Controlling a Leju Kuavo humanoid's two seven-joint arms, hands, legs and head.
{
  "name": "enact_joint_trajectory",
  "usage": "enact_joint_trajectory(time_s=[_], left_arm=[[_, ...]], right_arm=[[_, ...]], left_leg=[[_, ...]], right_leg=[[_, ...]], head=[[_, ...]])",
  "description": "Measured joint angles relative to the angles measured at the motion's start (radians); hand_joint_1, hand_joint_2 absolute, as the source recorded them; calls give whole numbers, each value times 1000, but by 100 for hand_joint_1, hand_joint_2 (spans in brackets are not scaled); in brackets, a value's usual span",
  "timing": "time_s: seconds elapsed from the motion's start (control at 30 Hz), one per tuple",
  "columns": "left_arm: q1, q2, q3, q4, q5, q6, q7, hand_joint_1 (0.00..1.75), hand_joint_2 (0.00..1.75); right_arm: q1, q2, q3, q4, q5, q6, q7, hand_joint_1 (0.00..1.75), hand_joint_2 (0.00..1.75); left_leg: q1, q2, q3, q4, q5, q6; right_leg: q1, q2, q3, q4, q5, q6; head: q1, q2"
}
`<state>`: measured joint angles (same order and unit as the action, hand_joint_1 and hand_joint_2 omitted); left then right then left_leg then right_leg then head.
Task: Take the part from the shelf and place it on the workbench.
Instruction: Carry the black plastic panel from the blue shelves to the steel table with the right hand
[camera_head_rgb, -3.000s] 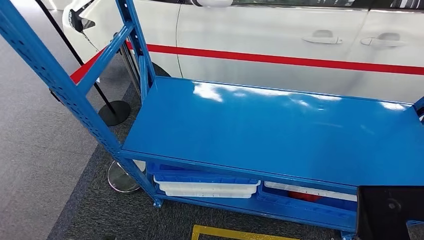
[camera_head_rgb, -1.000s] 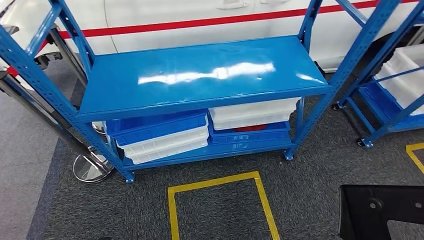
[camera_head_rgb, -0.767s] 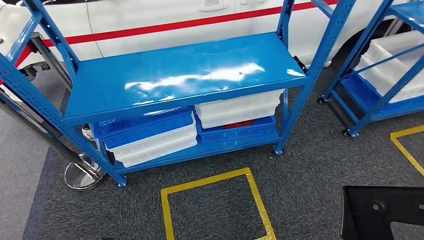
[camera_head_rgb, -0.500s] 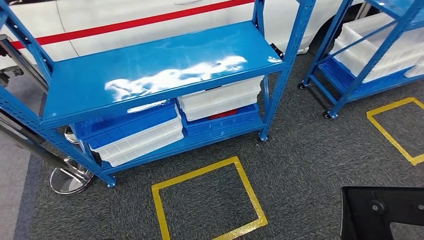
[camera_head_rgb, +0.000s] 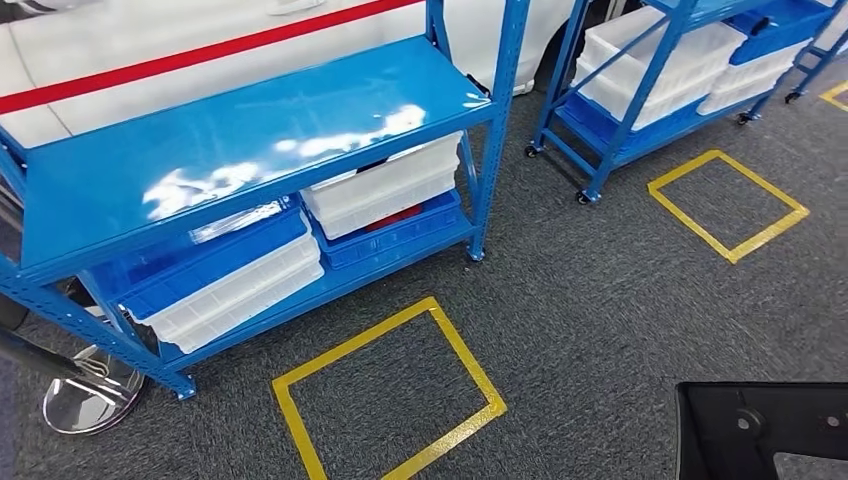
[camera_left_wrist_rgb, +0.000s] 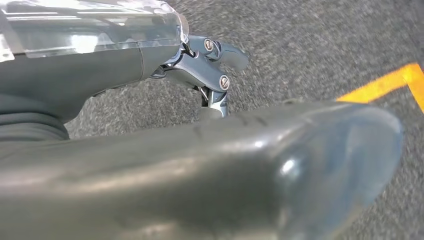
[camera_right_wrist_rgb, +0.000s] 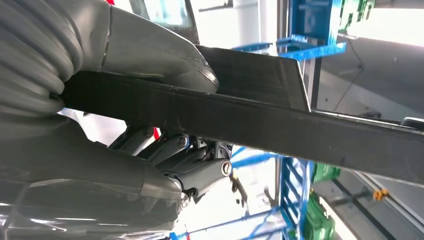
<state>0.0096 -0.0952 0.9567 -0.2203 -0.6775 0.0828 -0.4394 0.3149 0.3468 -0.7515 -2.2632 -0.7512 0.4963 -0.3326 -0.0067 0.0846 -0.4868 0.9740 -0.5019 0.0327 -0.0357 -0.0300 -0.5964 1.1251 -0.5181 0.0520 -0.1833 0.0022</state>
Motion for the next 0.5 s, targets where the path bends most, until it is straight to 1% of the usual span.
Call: enact_joint_trajectory(time_s=[0.03, 0.07, 0.1, 0.13, 0.17, 0.2, 0.23, 0.27, 0.3, 0.33, 0.37, 0.4, 0.43, 0.47, 0.5], left_arm=[[0, 0, 2, 0, 0, 3, 2, 0, 0], [-1, 0, 5, 0, 0, 6, 3, 0, 0], [-2, -1, 7, 0, 0, 9, 5, 0, 0], [-2, -1, 10, 0, 1, 11, 7, 0, 0], [-3, -2, 12, 0, 1, 12, 8, 0, 0], [-4, -2, 13, -1, 1, 12, 10, 0, 0], [-3, -3, 15, -1, 1, 12, 11, 0, 0], [-2, -4, 17, -2, 1, 13, 12, 0, 0], [0, -6, 19, -2, 1, 13, 13, 0, 0], [3, -7, 22, -2, 1, 12, 14, 0, 0], [5, -9, 25, -2, 1, 12, 16, 0, 0], [6, -10, 28, -2, 1, 12, 18, 0, 0], [6, -11, 31, -3, 0, 12, 19, 0, 0], [6, -12, 34, -4, 0, 11, 22, 0, 0], [6, -13, 36, -6, 0, 11, 25, 0, 0]], right_arm=[[-1, 0, 0, 0, 8, 2, 0, 175, 175], [-2, 0, 0, -1, 19, 4, -1, 175, 175], [-3, 0, 0, -2, 36, 7, -5, 175, 175], [-4, 0, 0, -3, 58, 10, -11, 175, 175], [-5, 1, 0, -6, 83, 13, -20, 175, 175], [-6, 1, 0, -10, 110, 15, -30, 175, 175], [-7, 1, 0, -15, 134, 15, -39, 175, 175], [-9, 1, 1, -20, 155, 14, -48, 175, 175], [-10, 1, 2, -25, 174, 10, -57, 175, 175], [-9, 1, 5, -31, 190, 5, -67, 175, 175], [-7, 1, 11, -36, 206, -4, -79, 175, 175], [-2, 1, 19, -42, 221, -13, -91, 175, 175], [4, 1, 29, -48, 236, -23, -104, 175, 175], [10, 2, 41, -53, 251, -32, -116, 175, 175], [15, 2, 54, -59, 267, -38, -127, 175, 175]], left_leg=[[-1, 9, -5, 12, -4, -6], [-2, 17, -8, 21, -7, -13], [-3, 25, -8, 26, -8, -20], [-3, 32, -8, 28, -8, -26], [-2, 39, -8, 28, -8, -32], [1, 30, -9, 32, -13, -38], [4, 10, -17, 50, -30, -43], [7, -17, -33, 86, -59, -48], [10, -46, -56, 143, -95, -52], [12, -63, -83, 209, -131, -54], [13, -70, -107, 266, -154, -56], [14, -73, -118, 297, -158, -57], [15, -75, -111, 288, -141, -57], [16, -79, -86, 240, -108, -55], [17, -94, -52, 171, -72, -51]], right_leg=[[0, -19, 36, -55, 10, -5], [3, -31, 57, -88, 13, -12], [7, -36, 59, -95, 11, -22], [11, -28, 55, -94, 16, -31], [11, -17, 52, -95, 20, -40], [9, -9, 49, -100, 26, -48], [7, -1, 45, -104, 32, -55], [4, 7, 41, -108, 38, -62], [5, 16, 35, -108, 43, -66], [6, 27, 28, -107, 47, -68], [8, 39, 22, -106, 51, -69], [9, 52, 17, -105, 55, -68], [9, 64, 13, -103, 57, -66], [9, 78, 11, -102, 60, -64], [9, 91, 9, -101, 62, -60]], head=[[0, 0], [0, 0], [0, 0], [0, 0], [0, 0], [0, 0], [0, 0], [-1, 0], [-1, 0], [-1, 0], [-1, 0], [-1, 0], [-1, 0], [-1, 0], [-1, 0]])
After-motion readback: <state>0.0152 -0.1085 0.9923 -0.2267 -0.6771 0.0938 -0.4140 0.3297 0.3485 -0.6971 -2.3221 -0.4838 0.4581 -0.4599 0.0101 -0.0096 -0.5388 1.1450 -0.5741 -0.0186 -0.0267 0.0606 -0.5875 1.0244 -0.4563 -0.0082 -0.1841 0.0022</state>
